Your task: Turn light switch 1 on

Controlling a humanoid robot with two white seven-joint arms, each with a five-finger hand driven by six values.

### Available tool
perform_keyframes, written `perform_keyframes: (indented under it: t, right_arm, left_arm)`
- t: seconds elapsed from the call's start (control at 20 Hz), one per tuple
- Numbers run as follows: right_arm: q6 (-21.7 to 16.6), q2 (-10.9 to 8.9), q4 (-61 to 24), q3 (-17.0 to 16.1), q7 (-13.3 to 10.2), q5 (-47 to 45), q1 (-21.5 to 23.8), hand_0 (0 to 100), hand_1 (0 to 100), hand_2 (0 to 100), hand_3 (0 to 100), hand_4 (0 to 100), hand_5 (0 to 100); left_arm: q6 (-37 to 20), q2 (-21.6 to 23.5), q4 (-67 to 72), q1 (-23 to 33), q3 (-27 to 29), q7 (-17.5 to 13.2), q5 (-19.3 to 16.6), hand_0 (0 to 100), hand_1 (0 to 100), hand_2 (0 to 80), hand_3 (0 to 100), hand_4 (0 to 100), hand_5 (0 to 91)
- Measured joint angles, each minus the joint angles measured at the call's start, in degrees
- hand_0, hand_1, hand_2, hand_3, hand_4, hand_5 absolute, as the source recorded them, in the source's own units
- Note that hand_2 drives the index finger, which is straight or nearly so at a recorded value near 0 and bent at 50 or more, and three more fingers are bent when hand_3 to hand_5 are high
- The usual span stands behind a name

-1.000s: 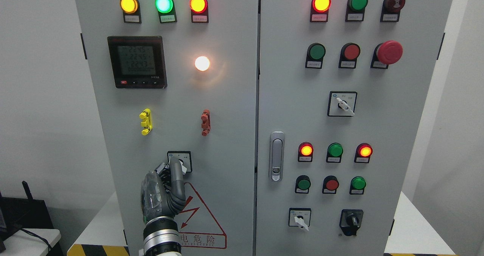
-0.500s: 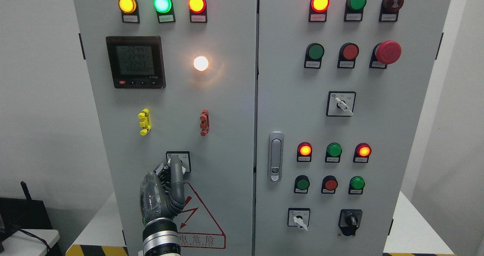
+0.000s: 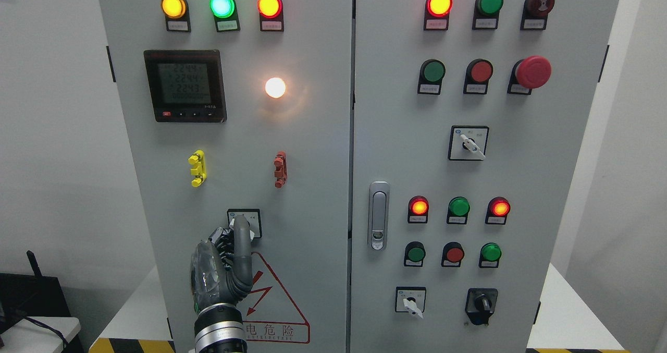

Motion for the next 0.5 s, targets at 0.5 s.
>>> perform_keyframes:
  t: [0.5]
  right_arm:
    - [0.0, 0.01, 0.0, 0.0, 0.2, 0.0, 0.0, 12, 39, 0, 0, 0, 0]
  left_arm:
    - [-5.3, -0.1, -0.6, 2.6, 0.4, 0.3, 0.4, 24, 4, 57.5, 87, 92, 86.8]
